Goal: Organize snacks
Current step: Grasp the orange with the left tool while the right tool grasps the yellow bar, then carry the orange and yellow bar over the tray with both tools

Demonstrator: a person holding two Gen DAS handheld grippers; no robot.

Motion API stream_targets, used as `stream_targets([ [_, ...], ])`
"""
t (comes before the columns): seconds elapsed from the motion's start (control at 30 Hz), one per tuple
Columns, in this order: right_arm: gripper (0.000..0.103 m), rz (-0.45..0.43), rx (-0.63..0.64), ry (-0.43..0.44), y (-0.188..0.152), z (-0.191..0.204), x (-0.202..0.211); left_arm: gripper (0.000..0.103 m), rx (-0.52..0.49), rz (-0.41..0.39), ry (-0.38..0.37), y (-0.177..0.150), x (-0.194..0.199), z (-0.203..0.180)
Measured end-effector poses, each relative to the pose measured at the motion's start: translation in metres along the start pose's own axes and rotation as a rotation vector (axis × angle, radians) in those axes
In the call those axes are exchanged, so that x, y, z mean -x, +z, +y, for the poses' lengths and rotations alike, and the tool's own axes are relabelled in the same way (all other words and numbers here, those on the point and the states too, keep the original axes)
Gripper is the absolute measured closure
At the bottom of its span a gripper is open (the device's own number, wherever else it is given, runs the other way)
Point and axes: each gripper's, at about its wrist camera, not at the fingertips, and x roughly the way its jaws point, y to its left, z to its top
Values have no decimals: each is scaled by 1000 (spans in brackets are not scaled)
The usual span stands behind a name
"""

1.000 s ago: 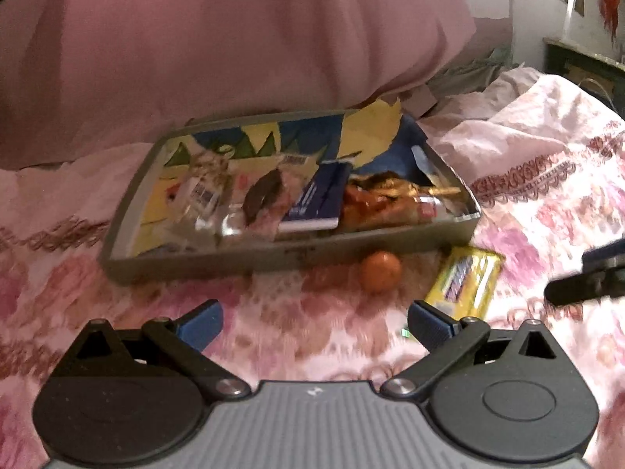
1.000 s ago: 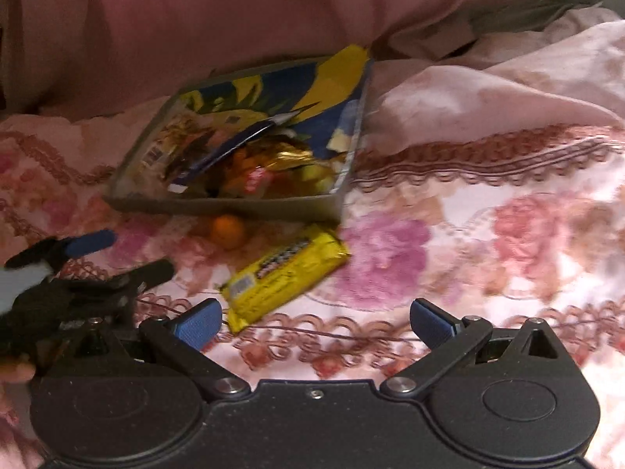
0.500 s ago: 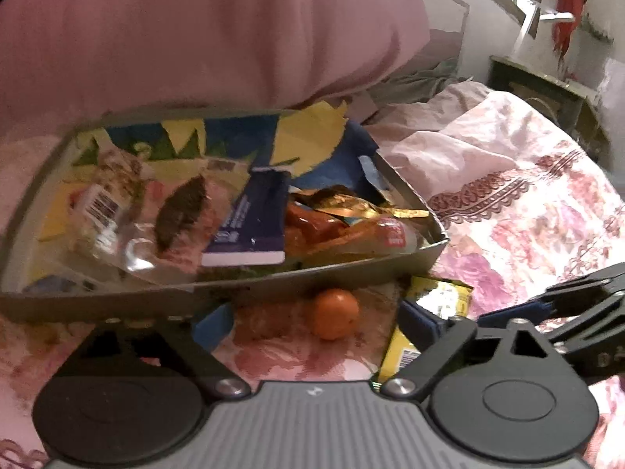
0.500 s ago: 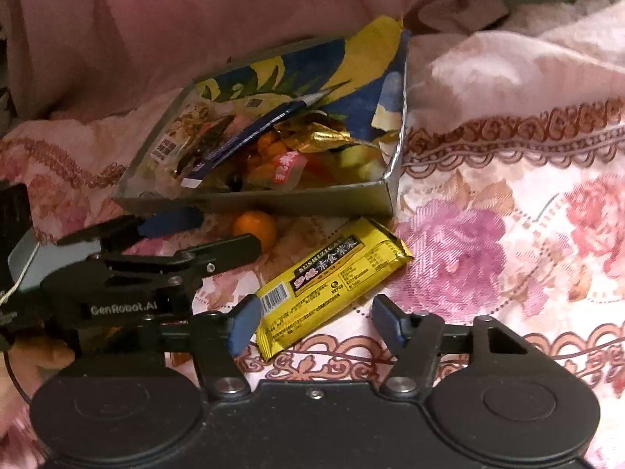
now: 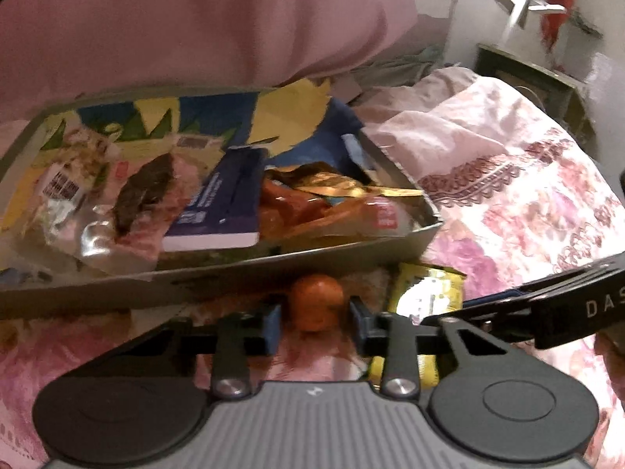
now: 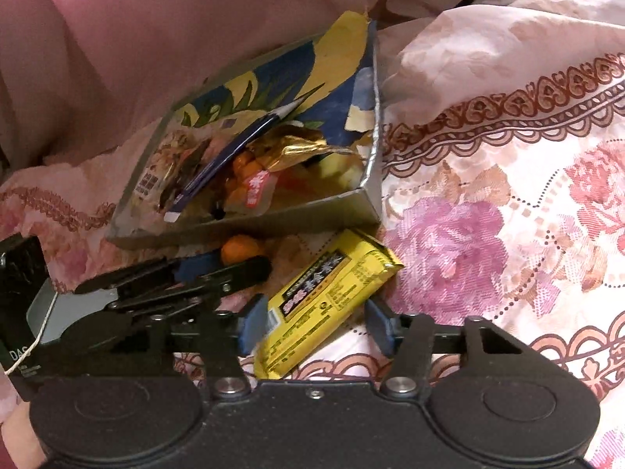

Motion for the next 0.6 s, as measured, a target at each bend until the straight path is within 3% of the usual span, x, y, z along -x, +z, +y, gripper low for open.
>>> stream_targets([
  [0.2, 65, -36, 27, 10, 5, 8, 11, 67, 34, -4, -7, -2, 3, 6],
  [0.3, 66, -52, 37, 48, 9, 15, 14, 67, 42, 1, 2, -2, 5, 6],
  [0.5, 61, 1, -9, 25, 10, 13, -7, 67, 65, 0, 3, -3, 5, 8],
  [0.6, 66, 16, -45, 25, 6, 9, -15, 67, 60, 0, 8, -3, 6, 7],
])
